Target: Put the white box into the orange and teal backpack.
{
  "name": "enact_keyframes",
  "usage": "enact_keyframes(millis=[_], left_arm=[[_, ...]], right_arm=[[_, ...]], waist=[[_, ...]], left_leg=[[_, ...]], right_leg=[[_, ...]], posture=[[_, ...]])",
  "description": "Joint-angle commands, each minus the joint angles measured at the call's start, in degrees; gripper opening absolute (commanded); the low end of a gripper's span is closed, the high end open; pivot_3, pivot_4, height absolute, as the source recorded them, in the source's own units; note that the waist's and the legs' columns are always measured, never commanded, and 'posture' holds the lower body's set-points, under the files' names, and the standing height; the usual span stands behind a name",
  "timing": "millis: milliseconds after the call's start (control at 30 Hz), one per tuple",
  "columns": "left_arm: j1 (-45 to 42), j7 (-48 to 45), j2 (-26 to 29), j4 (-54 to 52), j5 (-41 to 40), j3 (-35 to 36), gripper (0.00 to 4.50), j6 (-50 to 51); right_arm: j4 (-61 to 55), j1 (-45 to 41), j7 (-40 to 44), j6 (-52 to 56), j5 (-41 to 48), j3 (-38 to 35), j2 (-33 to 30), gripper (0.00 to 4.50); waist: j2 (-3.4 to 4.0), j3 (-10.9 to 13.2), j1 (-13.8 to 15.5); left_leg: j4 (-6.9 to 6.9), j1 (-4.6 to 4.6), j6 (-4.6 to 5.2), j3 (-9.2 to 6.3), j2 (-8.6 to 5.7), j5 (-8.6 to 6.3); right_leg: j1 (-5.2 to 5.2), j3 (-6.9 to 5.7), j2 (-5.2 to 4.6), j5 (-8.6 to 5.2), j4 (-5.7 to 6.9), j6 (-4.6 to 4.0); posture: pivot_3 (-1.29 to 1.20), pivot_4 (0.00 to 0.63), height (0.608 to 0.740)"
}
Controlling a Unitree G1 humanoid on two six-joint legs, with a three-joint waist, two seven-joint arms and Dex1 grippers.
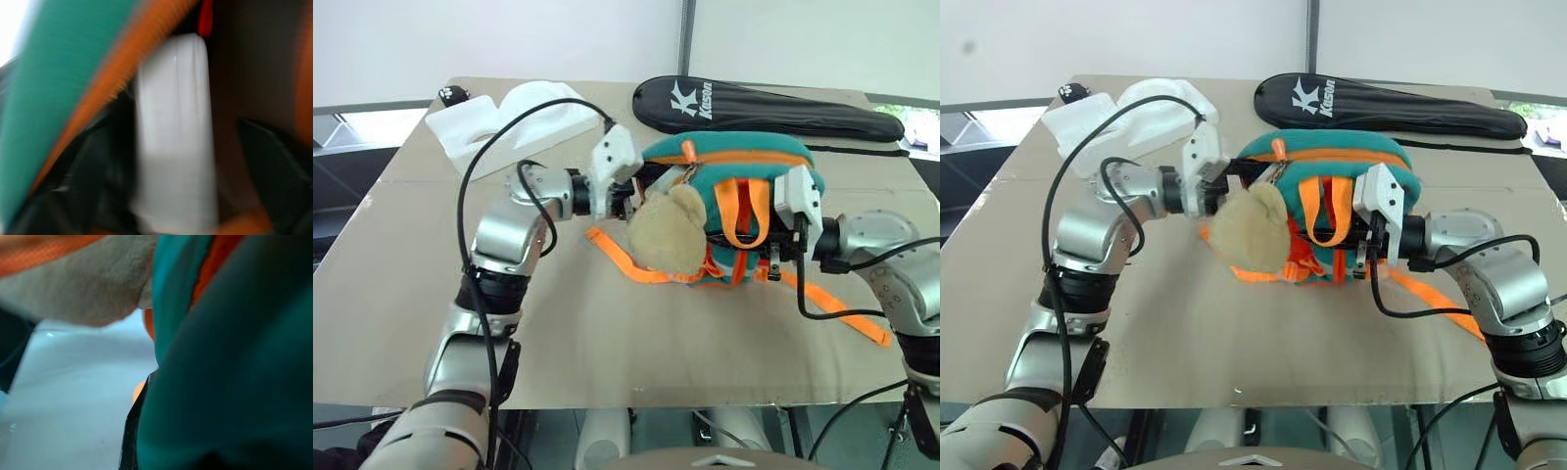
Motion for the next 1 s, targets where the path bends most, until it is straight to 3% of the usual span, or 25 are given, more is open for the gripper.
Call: enact_keyframes(millis=[33,133,233,567,667,767,867,933,1000], left_arm=[[0.05,-1.65,7.99,-2.15,-15.96,15.02,4.48,16.92],[2.05,-4.16,15.4,-2.4,-29.74,21.22,4.48,34.01],[5.49,-1.46,15.27,-6.35,-36.93,22.54,4.48,40.61],[4.19,25.33,-5.25,-9.42,-47.96,19.34,4.48,45.37],[4.08,29.18,-8.76,-9.73,-46.04,16.56,4.48,43.52],[3.07,30.36,-8.77,-8.86,-47.54,16.9,3.66,43.01],[2.16,30.01,-6.38,-8.15,-48.74,17.77,2.17,43.16],[1.58,29.26,-4.38,-7.77,-49.7,18.32,1.49,43.18],[0.62,27.88,-1.73,-6.96,-50.16,19.01,1.2,42.91]], right_arm=[[-0.31,0.13,-0.93,-0.09,0.66,-1.45,0.39,0.0],[0.72,-1.18,-0.83,-0.22,0.86,-1.34,1.0,0.0],[1.15,-2.15,-0.36,-0.1,1.03,-1.11,1.27,0.0],[-0.19,-3.66,0.04,1.13,1.31,-0.78,0.75,0.0],[-0.41,-3.44,-0.39,1.41,1.35,-1.12,0.52,0.0],[-0.58,-2.56,-1.18,1.46,1.14,-1.95,0.22,0.0],[-1.01,-1.93,-3.0,2.23,2.03,-3.3,0.62,0.0],[-1.37,-1.68,-4.61,2.96,2.79,-4.22,0.94,0.0],[-1.58,-1.63,-6.14,3.89,3.78,-5.43,1.23,0.0]], waist=[[-0.01,0.01,-0.75],[-0.01,0.01,-1.12],[0.0,-0.01,-0.23],[-0.14,-0.04,0.74],[-0.15,-0.04,0.62],[-0.15,-0.04,0.25],[-0.15,-0.04,0.06],[-0.15,-0.04,0.06],[-0.15,-0.04,0.06]], left_leg=[[0.0,0.02,0.0,0.0,0.01,0.0],[-0.02,0.05,0.0,-0.08,0.04,0.0],[-0.02,0.09,0.0,-0.04,-0.05,0.0],[0.02,0.06,0.0,-0.16,-0.06,0.0],[0.01,0.03,0.0,-0.18,-0.07,0.0],[0.01,0.04,0.0,-0.17,-0.07,0.0],[0.0,0.06,0.0,-0.17,-0.07,0.0],[0.0,0.06,0.0,-0.17,-0.07,0.0],[0.0,0.05,0.0,-0.17,-0.07,0.0]], right_leg=[[0.0,0.01,0.0,0.0,0.01,0.0],[0.01,-0.07,0.02,-0.01,0.04,0.01],[0.14,-0.15,-0.17,-0.03,-0.06,0.04],[0.21,-0.11,-0.05,-0.02,-0.1,0.02],[0.21,-0.12,-0.05,-0.01,-0.12,0.01],[0.21,-0.1,-0.04,-0.01,-0.12,0.01],[0.21,-0.1,-0.04,-0.01,-0.11,0.01],[0.21,-0.1,-0.04,-0.01,-0.11,0.01],[0.21,-0.1,-0.04,-0.01,-0.11,0.01]], posture=[[0.0,0.15,0.74],[0.0,0.15,0.74],[0.0,0.15,0.74],[0.0,0.15,0.74],[0.0,0.15,0.74],[0.0,0.15,0.74],[0.0,0.15,0.74],[0.0,0.15,0.74],[0.0,0.15,0.74]])
